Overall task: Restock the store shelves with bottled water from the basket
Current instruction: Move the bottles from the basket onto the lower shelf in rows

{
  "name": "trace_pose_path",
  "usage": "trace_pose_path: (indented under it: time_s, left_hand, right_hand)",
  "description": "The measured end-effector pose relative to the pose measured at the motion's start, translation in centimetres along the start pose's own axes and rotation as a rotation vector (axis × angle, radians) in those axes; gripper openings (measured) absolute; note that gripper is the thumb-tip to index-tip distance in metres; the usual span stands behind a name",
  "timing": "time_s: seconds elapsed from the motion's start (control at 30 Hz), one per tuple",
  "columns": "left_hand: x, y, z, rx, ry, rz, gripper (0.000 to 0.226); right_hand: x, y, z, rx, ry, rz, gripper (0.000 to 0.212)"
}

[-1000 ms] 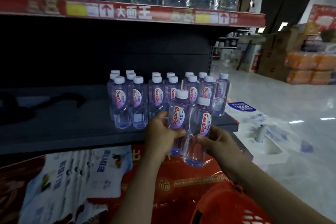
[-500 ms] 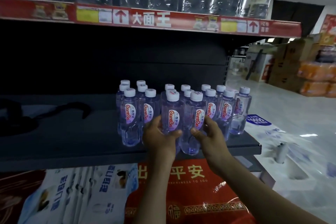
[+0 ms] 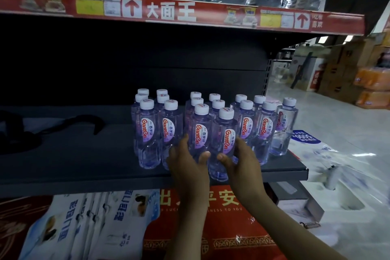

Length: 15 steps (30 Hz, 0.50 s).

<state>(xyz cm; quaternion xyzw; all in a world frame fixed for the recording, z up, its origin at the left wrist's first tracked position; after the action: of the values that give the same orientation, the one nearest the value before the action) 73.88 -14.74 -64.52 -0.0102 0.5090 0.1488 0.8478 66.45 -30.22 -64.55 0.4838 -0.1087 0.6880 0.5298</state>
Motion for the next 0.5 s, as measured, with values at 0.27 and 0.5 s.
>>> trace_pose_path:
  time_s: [0.27, 0.5]
  left_hand:
    - [0.6, -0.4, 0.4, 0.089, 0.028, 0.073, 0.085]
    - [0.8, -0.5, 0.6, 0.002, 0.011, 0.083, 0.06]
  right_hand:
    - [0.2, -0.5, 1.0, -0.033, -0.029, -0.078, 0.05]
    - [0.5, -1.2, 1.3, -0.112, -0.065, -0.065, 0.044]
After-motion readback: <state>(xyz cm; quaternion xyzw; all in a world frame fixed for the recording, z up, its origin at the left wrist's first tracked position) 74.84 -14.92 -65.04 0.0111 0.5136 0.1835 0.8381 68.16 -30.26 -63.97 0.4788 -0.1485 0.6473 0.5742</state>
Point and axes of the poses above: each hand's wrist, its own z-axis towards the middle knuckle, its own y-axis out of the back of the hand, x = y × z, the point moved 10 cm from there along z, towards the middle knuckle, and after that the axes turned 10 degrees about -x, right-handed, at the moved point
